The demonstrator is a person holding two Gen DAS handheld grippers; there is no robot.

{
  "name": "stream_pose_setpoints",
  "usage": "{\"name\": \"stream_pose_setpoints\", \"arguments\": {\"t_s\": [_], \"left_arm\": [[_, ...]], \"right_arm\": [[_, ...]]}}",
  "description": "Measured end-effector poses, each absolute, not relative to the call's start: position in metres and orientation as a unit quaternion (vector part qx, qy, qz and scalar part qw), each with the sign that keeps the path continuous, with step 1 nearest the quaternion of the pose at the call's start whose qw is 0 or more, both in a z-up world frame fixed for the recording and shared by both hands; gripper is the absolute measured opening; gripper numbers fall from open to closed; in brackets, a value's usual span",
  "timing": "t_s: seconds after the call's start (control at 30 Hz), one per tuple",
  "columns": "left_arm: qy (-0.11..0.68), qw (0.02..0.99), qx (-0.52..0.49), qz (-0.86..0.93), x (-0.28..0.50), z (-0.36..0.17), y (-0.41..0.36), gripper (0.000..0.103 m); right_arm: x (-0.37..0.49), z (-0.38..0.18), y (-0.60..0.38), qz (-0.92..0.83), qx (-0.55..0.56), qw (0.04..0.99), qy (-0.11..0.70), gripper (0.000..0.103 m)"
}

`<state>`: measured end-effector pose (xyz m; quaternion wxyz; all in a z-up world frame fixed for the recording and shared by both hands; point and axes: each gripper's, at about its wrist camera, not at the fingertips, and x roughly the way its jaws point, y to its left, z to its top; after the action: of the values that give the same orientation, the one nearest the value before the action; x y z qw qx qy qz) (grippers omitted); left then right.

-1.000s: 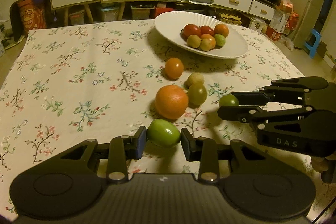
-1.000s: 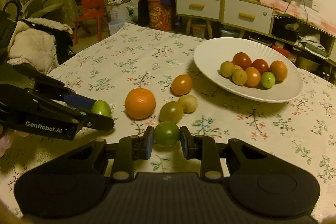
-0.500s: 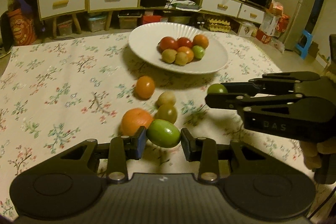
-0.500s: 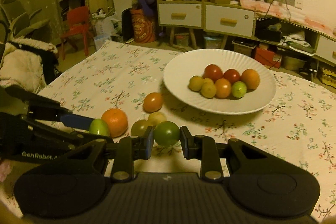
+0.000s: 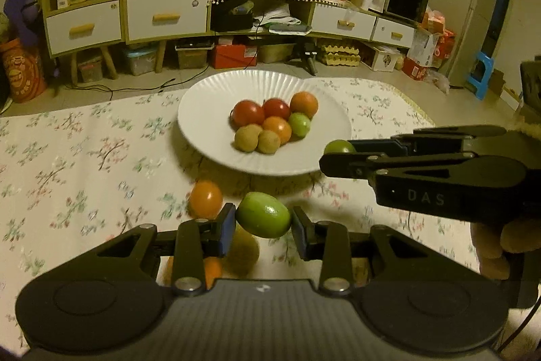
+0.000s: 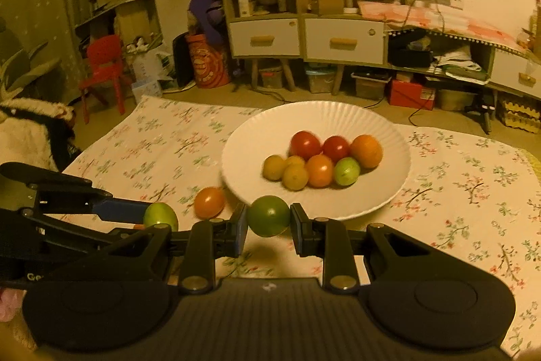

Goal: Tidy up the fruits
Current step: 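Carry both green tomatoes over the white plate, then lower both green tomatoes onto the plate and open both grippers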

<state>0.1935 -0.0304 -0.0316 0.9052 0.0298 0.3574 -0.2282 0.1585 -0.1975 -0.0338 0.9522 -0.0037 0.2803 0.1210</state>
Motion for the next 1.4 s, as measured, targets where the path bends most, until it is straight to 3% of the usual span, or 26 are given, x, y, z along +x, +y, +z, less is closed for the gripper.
{"name": "stream_pose_setpoints", "arguments": {"t_s": [0.6, 1.4], "left_arm": [[0.37, 0.897, 0.033, -0.24, 0.251, -0.041, -0.098, 0.03], [0.381, 0.893, 0.05, -0.234, 0.27, -0.045, -0.113, 0.031]], "right_arm": [[0.209, -0.038, -0.246, 0.071, 0.043, 0.956, 0.283, 0.024], [0.223, -0.046, -0.261, 0.062, 0.059, 0.953, 0.291, 0.024]]}}
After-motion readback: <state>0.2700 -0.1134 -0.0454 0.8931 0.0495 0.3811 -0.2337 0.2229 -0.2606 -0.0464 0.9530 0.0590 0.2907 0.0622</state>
